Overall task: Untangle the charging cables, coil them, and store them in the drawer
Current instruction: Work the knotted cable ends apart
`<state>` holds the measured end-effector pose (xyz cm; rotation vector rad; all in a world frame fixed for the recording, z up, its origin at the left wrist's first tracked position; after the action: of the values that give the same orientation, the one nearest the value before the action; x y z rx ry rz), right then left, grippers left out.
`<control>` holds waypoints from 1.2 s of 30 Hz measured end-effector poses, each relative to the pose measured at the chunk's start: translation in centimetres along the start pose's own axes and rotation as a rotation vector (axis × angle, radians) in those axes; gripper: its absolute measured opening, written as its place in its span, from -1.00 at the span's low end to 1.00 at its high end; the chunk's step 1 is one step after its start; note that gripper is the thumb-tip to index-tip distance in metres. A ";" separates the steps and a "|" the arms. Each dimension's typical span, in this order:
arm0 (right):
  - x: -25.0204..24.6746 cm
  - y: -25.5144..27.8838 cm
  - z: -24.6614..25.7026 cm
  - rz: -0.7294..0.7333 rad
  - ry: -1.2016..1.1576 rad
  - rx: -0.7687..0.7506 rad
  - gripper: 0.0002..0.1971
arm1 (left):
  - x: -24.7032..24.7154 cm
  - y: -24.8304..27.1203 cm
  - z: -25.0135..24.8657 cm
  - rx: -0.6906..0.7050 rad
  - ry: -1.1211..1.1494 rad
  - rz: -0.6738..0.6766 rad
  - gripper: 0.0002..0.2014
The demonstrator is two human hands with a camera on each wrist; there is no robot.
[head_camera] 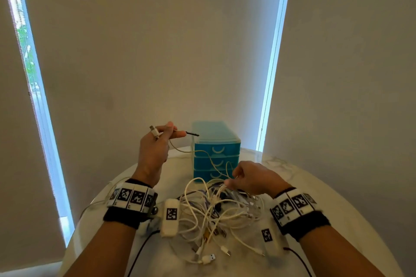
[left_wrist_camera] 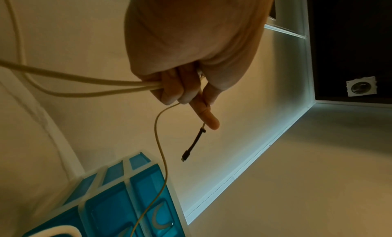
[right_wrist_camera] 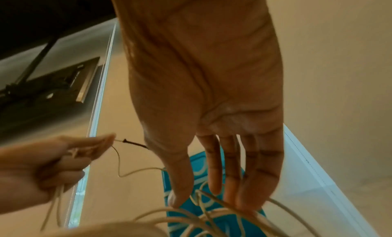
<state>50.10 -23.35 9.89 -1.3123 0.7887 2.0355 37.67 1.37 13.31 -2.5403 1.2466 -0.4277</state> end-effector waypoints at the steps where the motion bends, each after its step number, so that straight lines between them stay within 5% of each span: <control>1: 0.0 -0.4 -0.2 -0.009 -0.015 -0.001 -0.64 | 0.1 0.1 -0.2 -0.005 -0.005 0.005 -0.70; 3: -0.1 -1.1 -0.8 -0.036 -0.059 -0.015 -0.84 | 0.1 0.2 -0.4 -0.023 -0.012 0.016 -0.69; 7: -0.7 -2.1 -1.2 -0.105 -0.138 -0.059 -0.88 | 0.3 0.1 0.1 -0.049 -0.030 0.029 -0.69; 14: -5.5 -0.5 -2.8 -0.237 -0.965 -0.189 -0.76 | -0.7 -0.8 2.4 -0.122 -0.132 0.055 -0.67; 21: -9.9 3.4 -1.8 -0.586 -1.030 -0.320 -0.75 | 0.7 0.0 1.7 -0.141 -0.292 0.197 -0.61; 25: -10.3 4.5 2.1 -0.632 -0.659 -0.373 -0.79 | 2.8 0.7 -0.3 -0.070 -0.160 0.284 -0.56; 28: -11.0 5.0 4.6 -0.599 -0.279 -0.309 -0.79 | 3.2 0.9 -1.3 -0.080 -0.040 0.300 -0.55; 30: -11.0 4.7 5.0 -0.434 -0.132 -0.207 -0.76 | 3.1 1.0 -1.7 -0.077 -0.042 0.303 -0.55; 32: -11.1 4.6 4.8 -0.289 -0.341 -0.230 -0.76 | 3.1 1.3 -1.9 -0.065 -0.078 0.317 -0.58; 36: -11.9 4.4 2.8 -0.334 -0.867 -0.284 -0.77 | 5.3 3.1 -2.6 -0.020 -0.208 0.408 -0.64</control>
<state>49.36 -25.99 22.58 -0.5090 -0.1083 2.1736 37.56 -5.00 15.30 -2.1934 1.6339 -0.0594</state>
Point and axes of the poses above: each hand's wrist, its own y-axis away from the middle knuckle, its own x-axis out of the palm, z = x × y, the point moved 8 cm from there along -y, towards the middle knuckle, and after that the axes turned 9 degrees about z, right-handed, at the moved point
